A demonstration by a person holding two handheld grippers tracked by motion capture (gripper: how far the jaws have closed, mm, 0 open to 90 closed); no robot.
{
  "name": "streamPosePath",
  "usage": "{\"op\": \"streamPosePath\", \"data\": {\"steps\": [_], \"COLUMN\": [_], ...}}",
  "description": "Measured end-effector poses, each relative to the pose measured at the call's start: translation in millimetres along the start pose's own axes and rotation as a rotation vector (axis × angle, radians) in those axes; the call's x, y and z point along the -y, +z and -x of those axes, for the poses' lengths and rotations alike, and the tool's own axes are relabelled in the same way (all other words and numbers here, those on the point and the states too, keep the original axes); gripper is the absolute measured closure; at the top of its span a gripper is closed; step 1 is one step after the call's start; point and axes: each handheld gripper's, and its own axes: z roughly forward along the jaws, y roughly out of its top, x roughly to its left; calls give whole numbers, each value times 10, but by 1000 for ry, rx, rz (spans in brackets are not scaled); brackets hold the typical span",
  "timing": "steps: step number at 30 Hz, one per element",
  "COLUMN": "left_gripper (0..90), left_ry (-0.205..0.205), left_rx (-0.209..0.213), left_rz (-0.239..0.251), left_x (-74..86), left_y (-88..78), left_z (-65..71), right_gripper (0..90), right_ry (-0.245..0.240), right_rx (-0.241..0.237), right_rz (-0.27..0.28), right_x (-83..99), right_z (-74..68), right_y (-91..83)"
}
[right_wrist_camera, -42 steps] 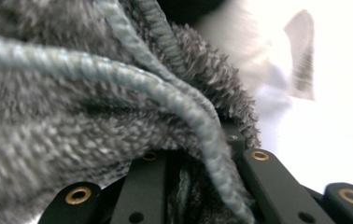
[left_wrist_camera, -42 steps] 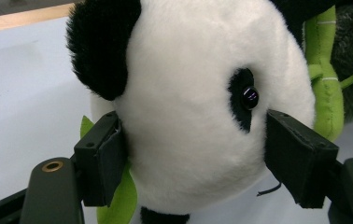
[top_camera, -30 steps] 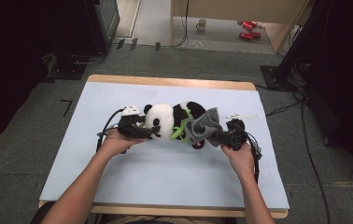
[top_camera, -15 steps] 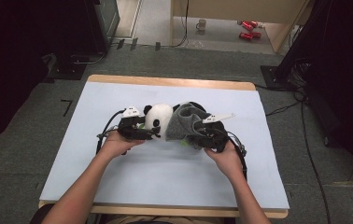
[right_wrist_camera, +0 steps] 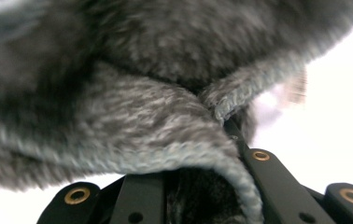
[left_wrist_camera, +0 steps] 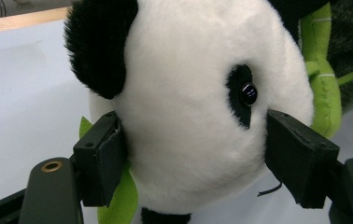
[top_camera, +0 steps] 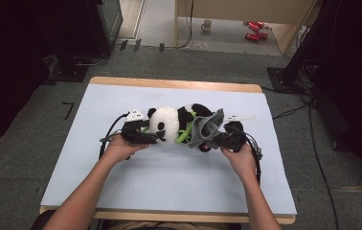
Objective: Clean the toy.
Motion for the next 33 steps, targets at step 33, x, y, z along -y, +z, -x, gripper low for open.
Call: {"op": "streamPosePath", "data": {"steps": [33], "left_gripper": [261], "left_ry": [89], "left_rx": [-13], "left_rz": [-19], "left_x": [-110], "left_y": [-13], "left_z": [294], "right_gripper": [768], "right_ry": [48], "right_rx": [-41], "right_rz": [245], "right_x": [-346], "right_z": [-362], "right_y": [-497]}}
